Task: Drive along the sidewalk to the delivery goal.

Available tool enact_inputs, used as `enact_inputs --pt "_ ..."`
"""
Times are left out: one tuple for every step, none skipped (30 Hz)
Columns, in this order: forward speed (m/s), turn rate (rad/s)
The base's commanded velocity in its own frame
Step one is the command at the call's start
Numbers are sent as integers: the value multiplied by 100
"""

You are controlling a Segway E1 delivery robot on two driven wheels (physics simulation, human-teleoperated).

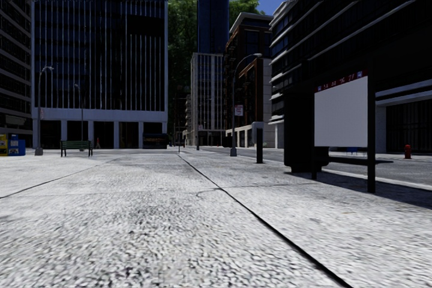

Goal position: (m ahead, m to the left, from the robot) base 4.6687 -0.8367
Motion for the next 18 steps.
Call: enact_inputs --pt "200 -31" --pt "200 -31" --pt "200 -31" --pt "200 -31" --pt "200 -31" --pt "200 -32" --pt "200 -33" --pt "200 -33" --pt "200 -33" --pt "200 -33" --pt "200 -33" --pt "200 -33" --pt "200 -33" --pt "200 -33" --pt "200 -33" --pt "200 0" --pt "200 0" --pt "200 0"
